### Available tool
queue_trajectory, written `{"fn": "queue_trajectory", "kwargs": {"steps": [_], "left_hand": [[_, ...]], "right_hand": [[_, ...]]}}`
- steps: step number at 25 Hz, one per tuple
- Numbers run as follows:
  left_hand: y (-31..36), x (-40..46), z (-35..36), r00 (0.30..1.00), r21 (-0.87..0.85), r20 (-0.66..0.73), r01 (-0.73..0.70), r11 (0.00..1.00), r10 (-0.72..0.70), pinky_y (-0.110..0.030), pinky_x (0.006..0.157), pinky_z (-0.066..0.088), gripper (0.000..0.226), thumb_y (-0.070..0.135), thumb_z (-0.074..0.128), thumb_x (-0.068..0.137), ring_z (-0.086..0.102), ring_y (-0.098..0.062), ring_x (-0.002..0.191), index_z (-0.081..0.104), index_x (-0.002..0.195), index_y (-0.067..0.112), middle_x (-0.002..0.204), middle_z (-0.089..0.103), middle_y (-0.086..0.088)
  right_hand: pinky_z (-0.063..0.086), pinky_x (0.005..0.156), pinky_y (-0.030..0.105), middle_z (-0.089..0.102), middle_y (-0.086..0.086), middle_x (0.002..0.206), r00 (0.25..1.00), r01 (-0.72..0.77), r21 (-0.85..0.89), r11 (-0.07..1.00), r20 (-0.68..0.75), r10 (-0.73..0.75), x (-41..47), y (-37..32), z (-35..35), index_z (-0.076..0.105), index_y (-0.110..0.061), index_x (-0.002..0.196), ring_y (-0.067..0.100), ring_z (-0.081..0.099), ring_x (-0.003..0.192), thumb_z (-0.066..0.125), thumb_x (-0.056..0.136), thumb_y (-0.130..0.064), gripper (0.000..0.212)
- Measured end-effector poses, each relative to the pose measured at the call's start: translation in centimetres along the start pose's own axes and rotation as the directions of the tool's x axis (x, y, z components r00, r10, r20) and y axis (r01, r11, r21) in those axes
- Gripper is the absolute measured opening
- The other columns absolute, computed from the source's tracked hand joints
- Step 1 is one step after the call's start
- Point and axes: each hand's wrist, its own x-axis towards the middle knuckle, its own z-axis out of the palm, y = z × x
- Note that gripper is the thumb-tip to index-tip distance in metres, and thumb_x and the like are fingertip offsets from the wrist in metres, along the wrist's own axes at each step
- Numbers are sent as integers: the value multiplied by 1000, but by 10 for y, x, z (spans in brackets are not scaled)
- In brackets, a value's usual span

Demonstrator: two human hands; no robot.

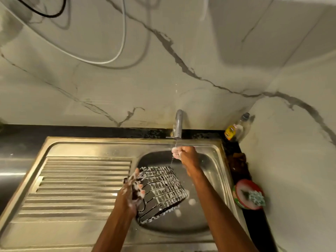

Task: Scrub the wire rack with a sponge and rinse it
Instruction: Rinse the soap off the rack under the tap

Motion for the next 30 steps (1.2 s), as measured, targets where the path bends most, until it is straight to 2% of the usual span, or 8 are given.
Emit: {"fn": "queue_trajectory", "kwargs": {"steps": [3, 6, 10, 15, 20, 24, 27, 30], "left_hand": [[4, 14, 26, 998, -24, -18, 67, 997, -68, -31, 69, 49, 19, 14, 46, 108, 58, -20, 77, 57, 93, 14, 89, 61, -6], [7, 48, 61, 992, 48, -34, 123, 991, -121, -28, 61, 50, 27, 4, 45, 107, 58, -17, 66, 56, 84, 11, 78, 59, -8], [11, 92, 119, 987, 153, -77, 150, 977, -139, -20, 34, 29, 36, 9, 78, 89, 34, -7, 32, 56, 61, 7, 49, 47, -3], [0, 123, 149, 983, 230, -99, 173, 958, -154, -26, 41, 37, 17, 6, 77, 89, 49, -15, 46, 74, 97, -8, 63, 61, -9], [-6, 127, 152, 980, 338, -175, 153, 929, -98, -24, 42, 40, 11, 6, 66, 96, 54, -15, 54, 70, 95, -5, 71, 63, -9], [-2, 134, 166, 984, 381, -171, 115, 917, -52, -28, 53, 55, 20, 15, 78, 89, 67, -20, 67, 72, 95, -3, 88, 74, -12], [1, 132, 175, 986, 421, -161, 94, 902, -28, -35, 71, 64, 21, 18, 78, 89, 73, -27, 84, 70, 96, -1, 95, 73, -15], [-1, 133, 177, 986, 419, -165, 81, 905, -12, -34, 70, 64, 18, 18, 76, 90, 71, -24, 78, 69, 91, 2, 90, 72, -12]], "right_hand": [[56, 52, 23, 73, 11, 75, 994, -40, 106, 994, 109, 28, 16, -30, 27, 71, -8, 76, 19, 66, 62, 56, 96, -4, 25], [39, 38, 21, 66, 9, 63, 994, -78, 238, 968, 89, 58, 24, -36, 35, 66, -8, 81, 16, 55, 44, 68, 95, -29, 25], [40, 39, 19, 63, 12, 74, 991, -78, 167, 983, -96, 95, 29, -40, 38, 63, 0, 96, 13, 54, 49, 76, 86, -13, 21], [44, 42, 24, 57, 4, 71, 968, -184, 151, 971, -142, 206, 22, -38, 35, 47, -12, 94, 14, 52, 52, 59, 88, 7, 23], [44, 44, 26, 59, 4, 71, 971, -202, 137, 970, -104, 216, 23, -38, 36, 52, -16, 84, 13, 52, 52, 53, 93, 7, 24], [41, 41, 24, 60, 9, 65, 948, -192, 180, 965, -218, 230, 35, -35, 45, 60, -9, 76, 16, 53, 44, 61, 82, 10, 20], [46, 49, 27, 59, 9, 77, 939, -154, 167, 974, -283, 197, 37, -32, 47, 51, -13, 84, 21, 59, 64, 66, 86, 3, 22], [46, 49, 27, 59, 10, 81, 948, -189, 138, 972, -232, 217, 40, -22, 46, 50, -10, 99, 20, 59, 65, 62, 90, -2, 17]]}}
